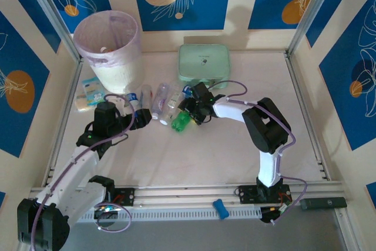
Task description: Put the plastic bottles in the bin
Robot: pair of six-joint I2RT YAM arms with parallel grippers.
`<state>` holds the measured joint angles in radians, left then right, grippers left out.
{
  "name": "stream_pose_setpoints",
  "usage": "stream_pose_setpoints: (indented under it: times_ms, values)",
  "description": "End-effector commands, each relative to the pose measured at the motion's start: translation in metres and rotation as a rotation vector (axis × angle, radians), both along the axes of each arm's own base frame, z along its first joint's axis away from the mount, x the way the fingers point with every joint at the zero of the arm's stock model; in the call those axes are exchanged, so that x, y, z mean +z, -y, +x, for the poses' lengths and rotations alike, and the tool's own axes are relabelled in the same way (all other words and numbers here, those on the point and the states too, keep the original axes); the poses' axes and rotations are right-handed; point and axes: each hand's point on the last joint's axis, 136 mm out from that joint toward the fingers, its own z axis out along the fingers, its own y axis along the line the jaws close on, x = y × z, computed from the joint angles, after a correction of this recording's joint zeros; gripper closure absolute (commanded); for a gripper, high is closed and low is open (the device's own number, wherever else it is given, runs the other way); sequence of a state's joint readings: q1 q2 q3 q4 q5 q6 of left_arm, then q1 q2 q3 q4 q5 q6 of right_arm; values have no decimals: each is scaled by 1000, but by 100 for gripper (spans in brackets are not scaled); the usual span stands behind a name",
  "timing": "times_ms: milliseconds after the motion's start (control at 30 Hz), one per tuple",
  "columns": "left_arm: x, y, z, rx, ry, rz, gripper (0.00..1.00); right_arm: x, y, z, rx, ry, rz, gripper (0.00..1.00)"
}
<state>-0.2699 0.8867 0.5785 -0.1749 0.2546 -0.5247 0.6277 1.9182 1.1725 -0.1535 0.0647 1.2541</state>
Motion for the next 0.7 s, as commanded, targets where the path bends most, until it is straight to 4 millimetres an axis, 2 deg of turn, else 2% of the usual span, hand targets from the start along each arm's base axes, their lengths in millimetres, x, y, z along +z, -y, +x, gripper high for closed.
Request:
stream_pose_setpoints:
  times_ms: [0,100,233,433,667]
  values:
    - [7,6,5,-14,14,-20,0,-10,1,-4,-26,-36,-27,27]
    - [8,8,7,-20,13,-25,0,-12,3,-3,-32,-29,-17,39]
    - [8,17,5,-63,4,-56,0,-1,5,-1,-12,18,-17,45]
    - [11,47,-2,-189,6,-117,0,36,4,0,96,145,1,47]
    - [6,95,-12,-353,-24,-174,0,80,0,-8,234,240,104,48]
